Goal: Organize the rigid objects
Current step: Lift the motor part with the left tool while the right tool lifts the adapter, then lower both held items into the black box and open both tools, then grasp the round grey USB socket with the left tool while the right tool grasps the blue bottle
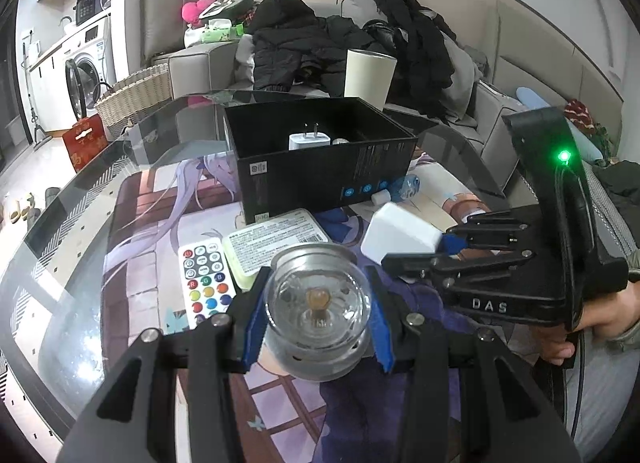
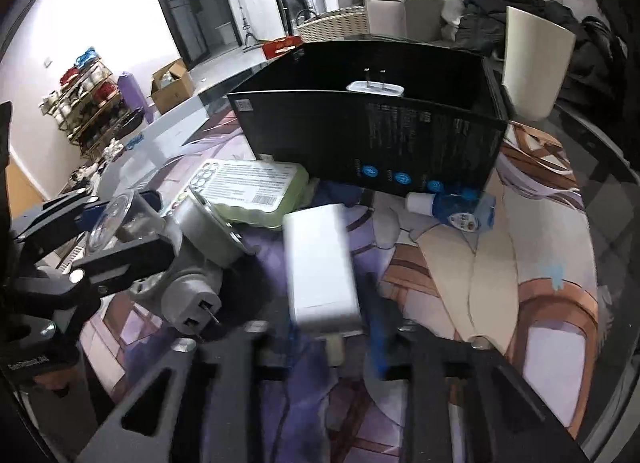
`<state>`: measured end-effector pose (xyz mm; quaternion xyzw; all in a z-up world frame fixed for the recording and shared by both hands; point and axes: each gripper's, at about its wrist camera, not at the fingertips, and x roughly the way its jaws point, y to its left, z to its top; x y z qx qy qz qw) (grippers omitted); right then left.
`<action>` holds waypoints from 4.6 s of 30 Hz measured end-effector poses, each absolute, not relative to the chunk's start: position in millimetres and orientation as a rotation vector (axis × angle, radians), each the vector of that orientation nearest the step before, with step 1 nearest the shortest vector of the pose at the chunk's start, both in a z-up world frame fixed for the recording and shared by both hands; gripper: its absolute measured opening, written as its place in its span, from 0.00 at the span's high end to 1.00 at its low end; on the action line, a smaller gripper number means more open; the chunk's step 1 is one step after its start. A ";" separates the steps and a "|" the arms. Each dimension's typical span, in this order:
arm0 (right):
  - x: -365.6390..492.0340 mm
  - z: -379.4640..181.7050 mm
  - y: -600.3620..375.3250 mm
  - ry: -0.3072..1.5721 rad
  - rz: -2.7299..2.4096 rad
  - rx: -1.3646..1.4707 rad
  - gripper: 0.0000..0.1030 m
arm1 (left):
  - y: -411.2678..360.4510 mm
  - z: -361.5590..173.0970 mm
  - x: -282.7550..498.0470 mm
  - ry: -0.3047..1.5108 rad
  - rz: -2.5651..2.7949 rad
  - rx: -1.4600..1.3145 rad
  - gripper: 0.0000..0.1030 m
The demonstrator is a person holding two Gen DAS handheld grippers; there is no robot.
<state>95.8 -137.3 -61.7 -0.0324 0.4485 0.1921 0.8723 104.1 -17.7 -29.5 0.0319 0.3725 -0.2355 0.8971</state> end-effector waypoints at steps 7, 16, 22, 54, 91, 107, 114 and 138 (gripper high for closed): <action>90.4 -56.2 -130.8 0.895 0.402 -0.095 0.78 | -22.5 -26.7 104.4 0.772 -0.488 0.099 0.59; 74.2 -37.3 -128.9 0.799 0.408 -0.131 0.78 | -23.6 -14.1 98.5 0.717 -0.506 0.086 0.59; 63.8 -22.5 -125.9 0.732 0.420 -0.147 0.78 | -22.3 0.0 98.1 0.662 -0.510 0.063 0.59; 51.7 82.7 -133.0 0.242 0.273 -0.127 0.78 | -0.6 84.3 136.9 0.271 -0.352 -0.022 0.59; 226.8 5.8 -149.7 0.779 0.209 -0.030 0.79 | -62.2 6.5 277.8 0.744 -0.383 0.031 0.59; 210.3 14.0 -155.0 0.756 0.232 0.008 0.71 | -52.5 18.4 266.6 0.696 -0.381 0.011 0.45; 173.7 35.8 -165.0 0.662 0.244 0.007 0.71 | -41.0 42.3 233.4 0.629 -0.415 -0.036 0.42; 145.4 -40.1 -179.0 0.943 0.336 -0.090 0.71 | -63.0 -40.0 143.5 0.991 -0.623 0.061 0.39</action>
